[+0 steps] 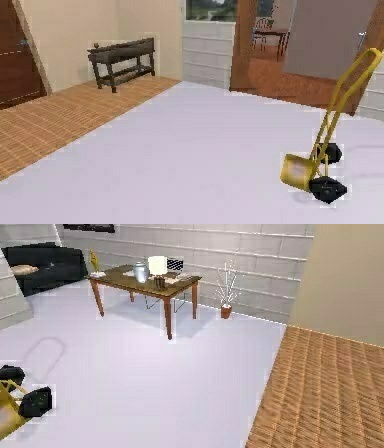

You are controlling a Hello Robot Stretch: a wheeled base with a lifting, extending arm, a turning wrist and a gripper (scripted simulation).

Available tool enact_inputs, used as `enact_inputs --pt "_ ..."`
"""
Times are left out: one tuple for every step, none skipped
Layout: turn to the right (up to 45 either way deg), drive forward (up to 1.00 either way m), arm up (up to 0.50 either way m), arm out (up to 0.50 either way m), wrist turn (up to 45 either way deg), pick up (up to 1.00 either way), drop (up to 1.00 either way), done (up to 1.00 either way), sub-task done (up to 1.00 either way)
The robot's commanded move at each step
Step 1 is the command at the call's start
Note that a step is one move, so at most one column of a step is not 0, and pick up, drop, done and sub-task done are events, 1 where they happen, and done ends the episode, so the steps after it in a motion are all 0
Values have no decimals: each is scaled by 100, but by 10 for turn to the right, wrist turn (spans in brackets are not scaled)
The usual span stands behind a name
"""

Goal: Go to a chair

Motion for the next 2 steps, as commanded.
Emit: enact_inputs --pt "450 0 0 0 0 0 0 0 0" --pt "240 0 0 0 0 0 0 0 0"
